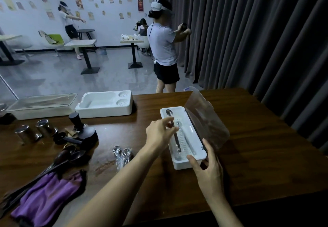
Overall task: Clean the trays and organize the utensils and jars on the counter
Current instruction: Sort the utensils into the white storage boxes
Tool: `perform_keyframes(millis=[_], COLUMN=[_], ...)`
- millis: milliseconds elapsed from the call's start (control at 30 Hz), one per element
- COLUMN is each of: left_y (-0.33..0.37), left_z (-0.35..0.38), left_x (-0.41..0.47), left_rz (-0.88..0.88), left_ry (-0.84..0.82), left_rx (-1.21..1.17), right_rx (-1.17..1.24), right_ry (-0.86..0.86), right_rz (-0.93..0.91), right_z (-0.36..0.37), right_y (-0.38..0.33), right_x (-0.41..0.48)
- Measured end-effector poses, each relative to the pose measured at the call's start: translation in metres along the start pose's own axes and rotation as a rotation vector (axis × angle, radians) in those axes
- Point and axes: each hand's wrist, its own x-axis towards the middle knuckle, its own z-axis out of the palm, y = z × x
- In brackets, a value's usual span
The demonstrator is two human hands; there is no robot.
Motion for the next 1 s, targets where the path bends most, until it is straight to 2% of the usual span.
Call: perform_keyframes(millis=[267,467,667,867,933,1000], left_y=[-0.001,-0.001,-0.002,-0.018,-0.033,-0.055], left_z=[0.033,0.034,0.032,0.002,-0.018,-0.039], left_x=[0.013,0.013,0.014,-0.012,-0.032,-0.055], left_rz=[0.046,0.047,0.075,0.063,0.115,0.080], left_ry=[-0.011,-0.131,-0.171,-0.021,0.073,0.142], left_rx=[0.337,0.338,0.329,0.020,-0.007,0.019], right_rx=[-0.012,-0.035,-0.046,-0.050,-0.047,-0.039], right_ry=[-0.008,-0.007,0.005,0.025,0.030,0.026], right_rz=[0.018,0.018,0.011,0.002,-0.004,0.000], right_z=[-0.002,-0.001,-0.001,0.002,0.002,0.002], right_y=[-0.002,-0.003,-0.002,-0.001,-0.001,-0.001], right_x=[0.000,-0.001,-0.001,0.000,0.001,0.000])
